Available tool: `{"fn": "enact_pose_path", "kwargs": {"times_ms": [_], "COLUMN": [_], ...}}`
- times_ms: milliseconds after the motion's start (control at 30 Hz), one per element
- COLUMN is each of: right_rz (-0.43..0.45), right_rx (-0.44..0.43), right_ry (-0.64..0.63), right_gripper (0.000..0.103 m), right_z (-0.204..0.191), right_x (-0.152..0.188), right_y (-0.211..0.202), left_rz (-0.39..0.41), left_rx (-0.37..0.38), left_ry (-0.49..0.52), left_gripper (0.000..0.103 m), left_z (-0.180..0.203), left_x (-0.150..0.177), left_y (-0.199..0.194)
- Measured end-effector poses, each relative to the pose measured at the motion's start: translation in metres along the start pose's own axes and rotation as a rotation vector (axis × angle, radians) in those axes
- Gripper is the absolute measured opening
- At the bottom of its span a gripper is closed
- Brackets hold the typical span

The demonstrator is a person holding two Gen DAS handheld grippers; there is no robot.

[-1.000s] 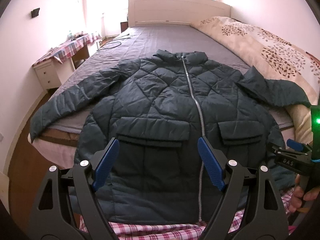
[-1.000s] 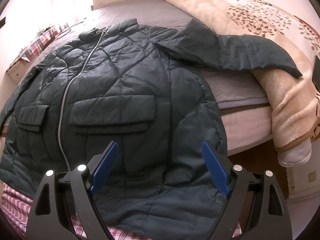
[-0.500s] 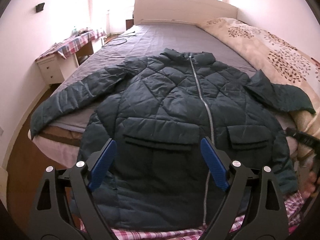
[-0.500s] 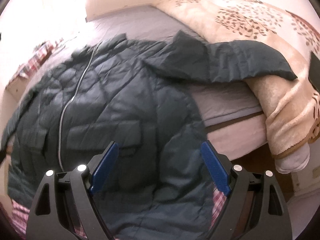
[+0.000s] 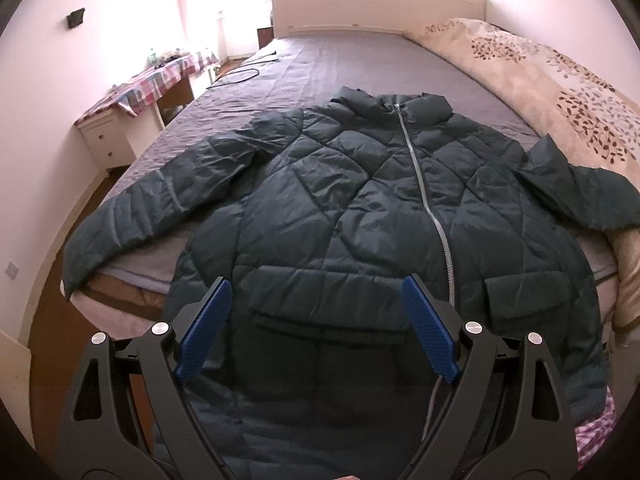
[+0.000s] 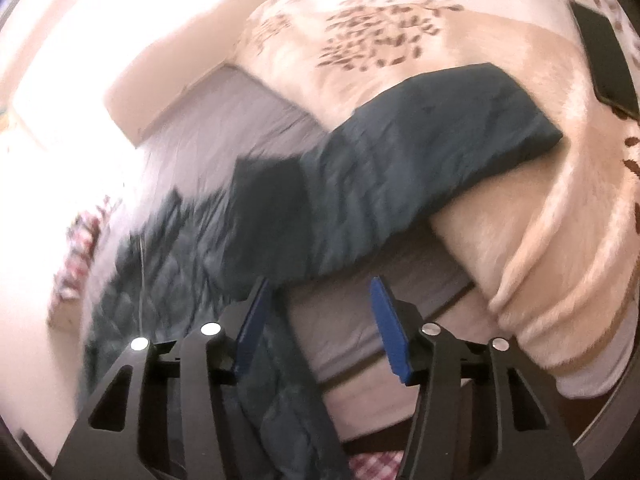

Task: Fold large clothes
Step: 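Grasp the jacket sleeve lying on the duvet with the right gripper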

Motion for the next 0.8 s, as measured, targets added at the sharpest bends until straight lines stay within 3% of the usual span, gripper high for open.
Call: {"fn": "enact_pose_path", "kwargs": {"times_ms": [267, 400, 500, 800], "right_rz": [0.009, -0.042, -0.055, 0.01], "right_rx": [-0.093, -0.081, -0.025, -0.03], "right_ry": [0.231, 0.263, 0.243, 0.377], "right_gripper": [0.046, 0.043, 0.043, 0.043], "right_z": [0.054, 0.065, 0.072, 0.092], "right_x": [-0.03, -0.025, -0.018, -0.027], "right_y": [0.013, 0.022, 0.025, 0.04], "left_rz": [-0.033, -0.041, -0.042, -0.075], "left_rx": [0.012, 0.023, 0.036, 0.043], "left_ry": [0.058, 0.073, 0.086, 0.088], "left_gripper": [0.086, 0.086, 0.086, 0.086], "left_z": [0.022, 0.029, 0.033, 0.037], "left_x": [-0.01, -0.012, -0.011, -0.008], "left_y": [0.016, 0.02, 0.023, 0.032]}}
Point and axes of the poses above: each gripper's, at about its wrist camera, not at the fingertips, and y roughly the way its jaws point, z to its right, x to its underside, the point moved 2 cm from there along y, roughly the way its jaws point, and after that the axes turned 8 degrees about -y, right-handed, at the moved point
